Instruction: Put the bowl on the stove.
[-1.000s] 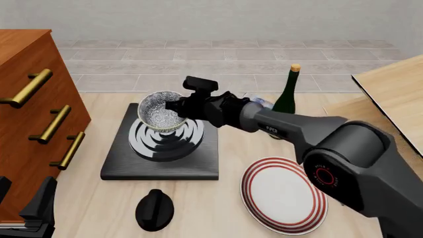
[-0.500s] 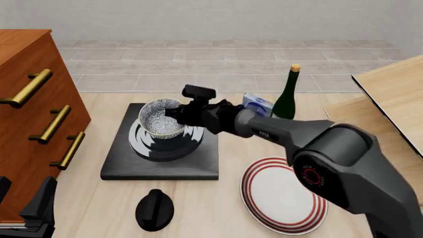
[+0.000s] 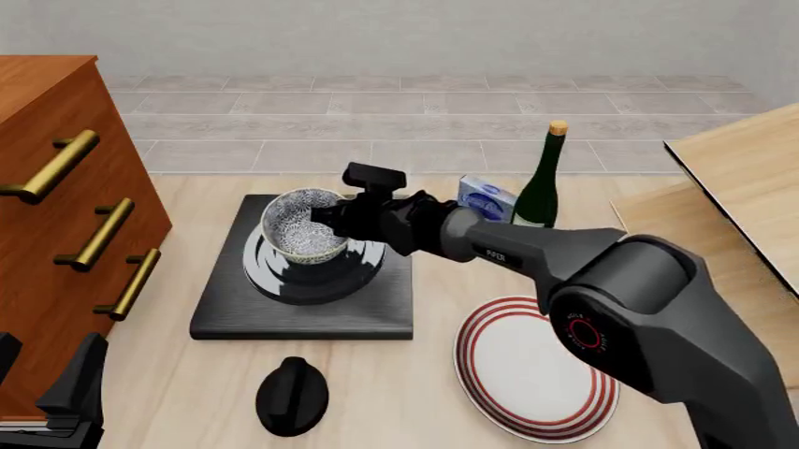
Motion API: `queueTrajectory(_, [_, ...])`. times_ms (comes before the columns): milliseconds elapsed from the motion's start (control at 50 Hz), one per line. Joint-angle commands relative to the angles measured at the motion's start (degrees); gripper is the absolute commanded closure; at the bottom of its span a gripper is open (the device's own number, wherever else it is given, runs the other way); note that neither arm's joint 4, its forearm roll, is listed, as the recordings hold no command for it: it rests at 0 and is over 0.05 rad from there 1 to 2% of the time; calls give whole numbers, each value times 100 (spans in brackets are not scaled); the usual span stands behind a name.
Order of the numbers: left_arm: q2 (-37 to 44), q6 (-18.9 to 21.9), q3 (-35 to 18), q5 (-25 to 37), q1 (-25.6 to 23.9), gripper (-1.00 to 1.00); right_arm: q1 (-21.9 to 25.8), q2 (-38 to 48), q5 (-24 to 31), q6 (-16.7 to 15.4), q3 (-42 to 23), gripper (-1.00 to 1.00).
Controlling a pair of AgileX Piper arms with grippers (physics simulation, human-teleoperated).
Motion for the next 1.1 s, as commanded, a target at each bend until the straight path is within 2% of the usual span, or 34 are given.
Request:
queueTrajectory(20, [0,0,0,0,0,-100,15,68,-12,9,-8,100])
queueTrajectory(180, [0,0,0,0,0,-100,23,49,-41,16,9,100])
queueTrajectory(200, [0,0,0,0,0,-100,44,20,-65,39,47,-100])
queueTrajectory(820, [0,0,0,0,0,-100,-73,-397,339,-168,-158,-100])
queueTrajectory(1100, [0,0,0,0,0,-100,-86,-795,493,-367,-67,-100])
